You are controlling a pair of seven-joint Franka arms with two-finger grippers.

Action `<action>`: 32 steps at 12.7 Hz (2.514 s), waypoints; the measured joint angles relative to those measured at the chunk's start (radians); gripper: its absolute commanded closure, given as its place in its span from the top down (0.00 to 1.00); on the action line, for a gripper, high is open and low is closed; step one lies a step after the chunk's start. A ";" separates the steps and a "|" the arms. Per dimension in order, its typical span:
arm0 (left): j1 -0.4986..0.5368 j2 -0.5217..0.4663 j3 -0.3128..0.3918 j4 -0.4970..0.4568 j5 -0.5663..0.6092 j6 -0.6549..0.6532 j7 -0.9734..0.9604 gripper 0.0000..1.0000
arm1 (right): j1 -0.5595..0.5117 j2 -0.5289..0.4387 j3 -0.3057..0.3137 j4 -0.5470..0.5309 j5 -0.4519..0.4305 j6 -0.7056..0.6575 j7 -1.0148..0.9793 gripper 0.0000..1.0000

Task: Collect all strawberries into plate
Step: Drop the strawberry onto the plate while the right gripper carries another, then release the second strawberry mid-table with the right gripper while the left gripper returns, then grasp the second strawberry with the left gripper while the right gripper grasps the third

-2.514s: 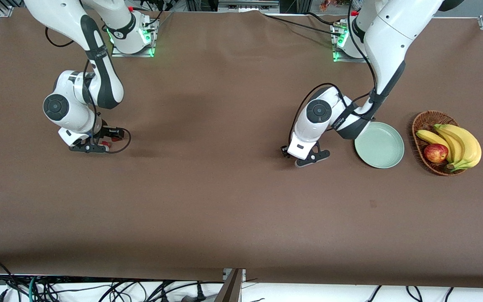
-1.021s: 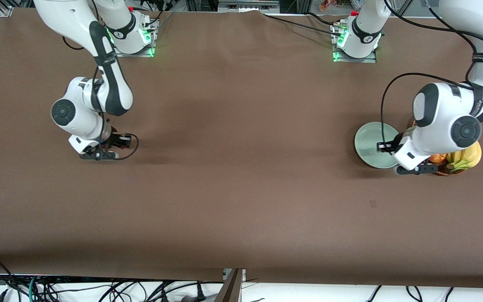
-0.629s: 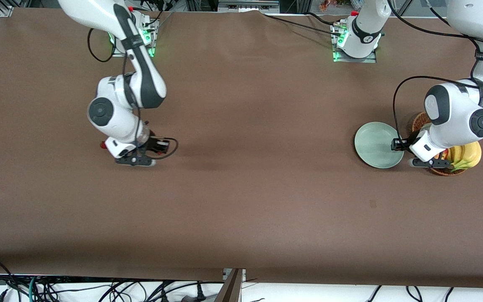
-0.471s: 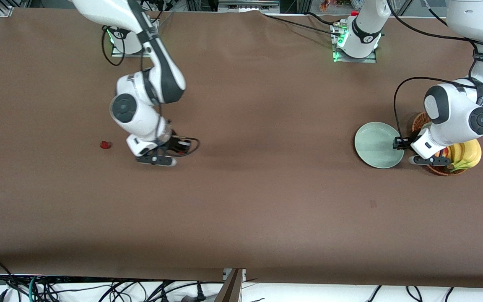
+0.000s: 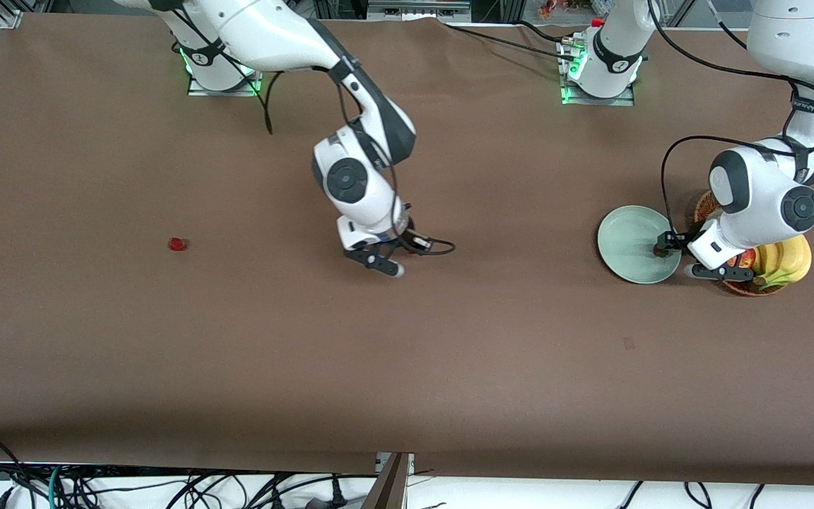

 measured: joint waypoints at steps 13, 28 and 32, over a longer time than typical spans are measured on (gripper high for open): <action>-0.017 -0.245 -0.167 0.023 -0.001 -0.171 -0.321 1.00 | -0.016 -0.013 -0.032 0.115 0.000 -0.141 0.105 0.85; -0.053 0.191 -0.716 0.202 0.479 0.077 -1.586 1.00 | -0.162 -0.300 -0.635 -0.673 -0.035 -0.094 -1.422 0.85; -0.074 0.243 -0.721 0.220 0.551 0.088 -1.694 0.89 | -0.162 -0.302 -0.634 -0.763 0.024 0.005 -1.478 0.74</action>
